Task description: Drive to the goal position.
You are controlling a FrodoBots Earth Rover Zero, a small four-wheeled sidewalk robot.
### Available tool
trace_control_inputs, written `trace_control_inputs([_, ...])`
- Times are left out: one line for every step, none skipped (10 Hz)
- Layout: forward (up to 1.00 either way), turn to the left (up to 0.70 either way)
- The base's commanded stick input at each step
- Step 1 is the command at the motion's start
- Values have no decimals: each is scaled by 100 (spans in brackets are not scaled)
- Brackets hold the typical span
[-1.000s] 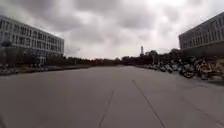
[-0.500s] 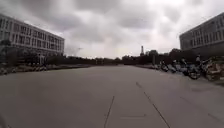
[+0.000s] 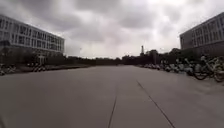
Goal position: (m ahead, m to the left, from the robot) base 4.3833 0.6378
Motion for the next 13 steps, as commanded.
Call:
trace_control_inputs([70,0])
trace_control_inputs([70,0])
trace_control_inputs([70,0])
trace_control_inputs([70,0])
trace_control_inputs([70,0])
trace_control_inputs([70,0])
trace_control_inputs([70,0])
trace_control_inputs([70,0])
trace_control_inputs([70,0])
trace_control_inputs([70,-4])
trace_control_inputs([70,-33])
trace_control_inputs([70,-19])
trace_control_inputs([70,-6])
